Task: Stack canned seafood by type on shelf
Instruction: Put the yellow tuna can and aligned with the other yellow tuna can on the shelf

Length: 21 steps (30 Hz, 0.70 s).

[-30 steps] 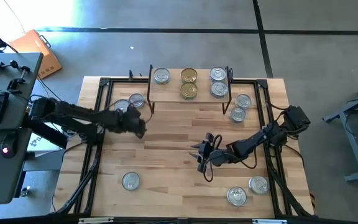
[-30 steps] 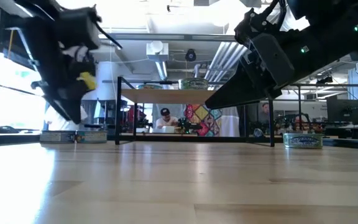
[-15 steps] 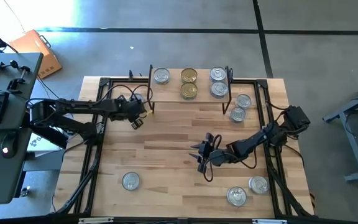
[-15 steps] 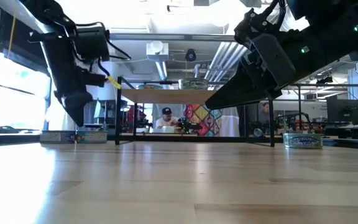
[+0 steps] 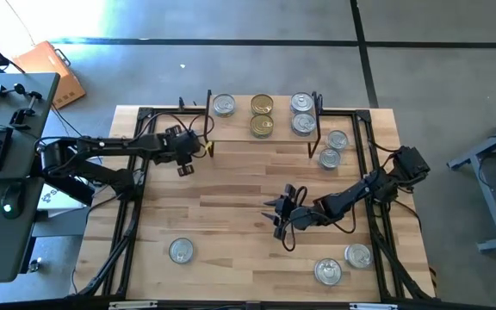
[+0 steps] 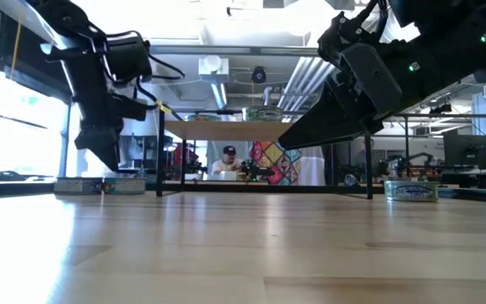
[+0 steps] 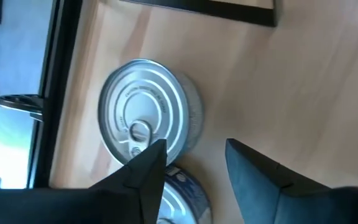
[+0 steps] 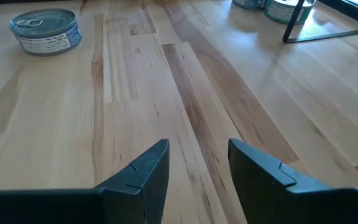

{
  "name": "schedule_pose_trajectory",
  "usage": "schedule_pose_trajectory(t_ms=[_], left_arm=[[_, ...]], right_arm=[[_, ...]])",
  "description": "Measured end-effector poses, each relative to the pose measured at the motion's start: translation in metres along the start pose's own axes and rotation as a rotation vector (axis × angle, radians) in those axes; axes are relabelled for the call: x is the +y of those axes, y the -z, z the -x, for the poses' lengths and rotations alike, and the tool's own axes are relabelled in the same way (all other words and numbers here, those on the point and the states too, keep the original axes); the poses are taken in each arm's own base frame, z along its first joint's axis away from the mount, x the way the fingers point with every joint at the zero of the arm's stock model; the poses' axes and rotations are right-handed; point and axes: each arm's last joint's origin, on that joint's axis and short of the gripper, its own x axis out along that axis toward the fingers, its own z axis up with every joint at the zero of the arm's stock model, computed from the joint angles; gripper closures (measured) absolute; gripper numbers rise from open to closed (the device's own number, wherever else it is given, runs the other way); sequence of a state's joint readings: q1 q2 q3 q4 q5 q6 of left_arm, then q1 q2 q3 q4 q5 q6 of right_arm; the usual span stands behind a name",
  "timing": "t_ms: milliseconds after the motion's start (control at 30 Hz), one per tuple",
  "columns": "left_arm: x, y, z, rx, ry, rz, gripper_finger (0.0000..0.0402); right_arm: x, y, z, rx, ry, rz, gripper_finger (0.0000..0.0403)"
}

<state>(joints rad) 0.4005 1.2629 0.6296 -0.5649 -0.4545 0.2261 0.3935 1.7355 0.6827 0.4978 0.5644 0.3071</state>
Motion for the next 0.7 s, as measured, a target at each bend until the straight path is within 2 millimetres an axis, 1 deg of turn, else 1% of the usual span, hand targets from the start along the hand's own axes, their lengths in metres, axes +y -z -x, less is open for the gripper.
schedule_pose_trajectory(t_ms=[133, 233, 333, 467, 567, 700], left_arm=[[0.004, 0.001, -0.002, 0.008, -0.005, -0.041, 0.0223], [0.006, 0.001, -0.003, -0.008, 0.035, -0.085, 0.0213], [0.007, 0.000, -0.004, -0.026, 0.073, -0.155, 0.0208], [0.012, -0.001, -0.006, -0.046, 0.062, -0.238, 0.0206], [0.018, -0.002, -0.009, -0.073, 0.053, -0.215, 0.0206], [0.028, 0.003, -0.014, -0.064, 0.100, -0.196, 0.0211]], right_arm=[[0.000, 0.000, 0.000, 0.000, 0.000, -0.002, 0.0247], [0.000, 0.000, 0.000, 0.002, -0.007, -0.002, 0.0247], [0.001, 0.000, 0.000, 0.007, -0.020, 0.001, 0.0247], [0.001, 0.000, 0.000, 0.008, -0.022, 0.001, 0.0247], [0.001, 0.000, 0.000, 0.008, -0.022, 0.001, 0.0247], [0.001, 0.000, 0.000, 0.008, -0.022, 0.001, 0.0247]])
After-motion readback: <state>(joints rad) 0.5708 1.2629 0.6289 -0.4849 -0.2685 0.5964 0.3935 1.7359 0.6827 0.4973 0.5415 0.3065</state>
